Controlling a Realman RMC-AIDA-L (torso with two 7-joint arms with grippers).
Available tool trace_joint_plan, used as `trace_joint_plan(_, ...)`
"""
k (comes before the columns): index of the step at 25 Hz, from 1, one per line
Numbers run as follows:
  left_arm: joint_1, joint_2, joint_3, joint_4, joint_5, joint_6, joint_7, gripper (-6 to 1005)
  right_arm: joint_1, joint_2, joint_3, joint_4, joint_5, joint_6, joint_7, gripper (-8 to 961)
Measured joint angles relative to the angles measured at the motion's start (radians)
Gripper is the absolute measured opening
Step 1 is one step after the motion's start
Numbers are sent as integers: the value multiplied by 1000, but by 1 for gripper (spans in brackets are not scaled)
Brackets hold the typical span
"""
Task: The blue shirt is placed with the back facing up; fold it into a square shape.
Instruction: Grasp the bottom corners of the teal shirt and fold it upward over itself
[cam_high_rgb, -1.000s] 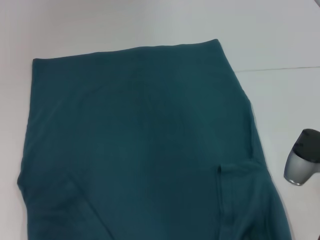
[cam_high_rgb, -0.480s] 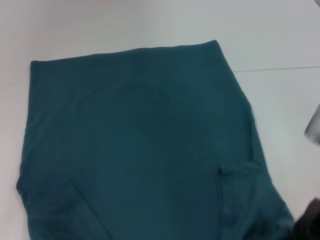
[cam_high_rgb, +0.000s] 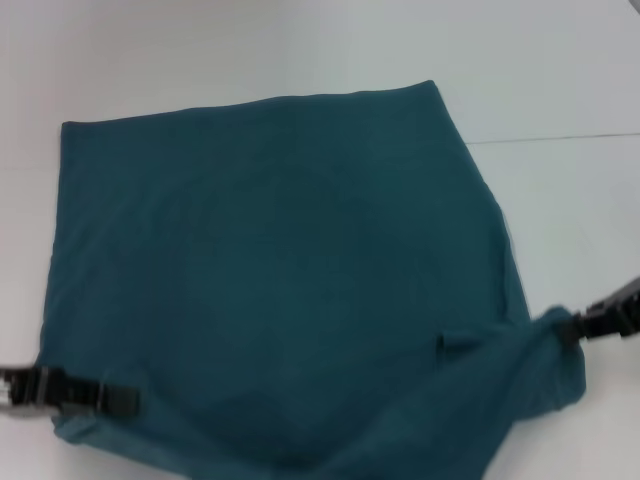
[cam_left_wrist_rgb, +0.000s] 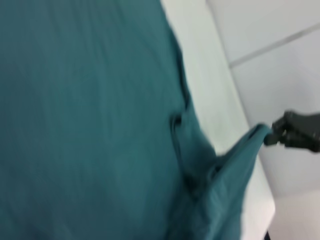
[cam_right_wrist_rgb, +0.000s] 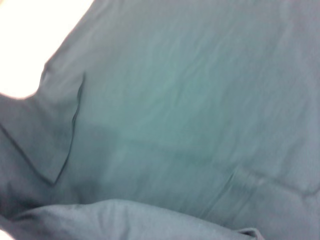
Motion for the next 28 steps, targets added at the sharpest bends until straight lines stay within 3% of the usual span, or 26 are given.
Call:
trace_joint_plan(7,-26,9,-41,-6,-82,-108,-17,63,-1,0,91,10,91,86,28,63)
trace_joint_plan(16,-44,11,-40,-10,-166,-278,-50,63,-5,-1,107,31,148,241,86,62)
trace_joint_plan(28,-84,17,-32,-98,-179,-535,-26,63,28,5,95,199,225,546,74,64)
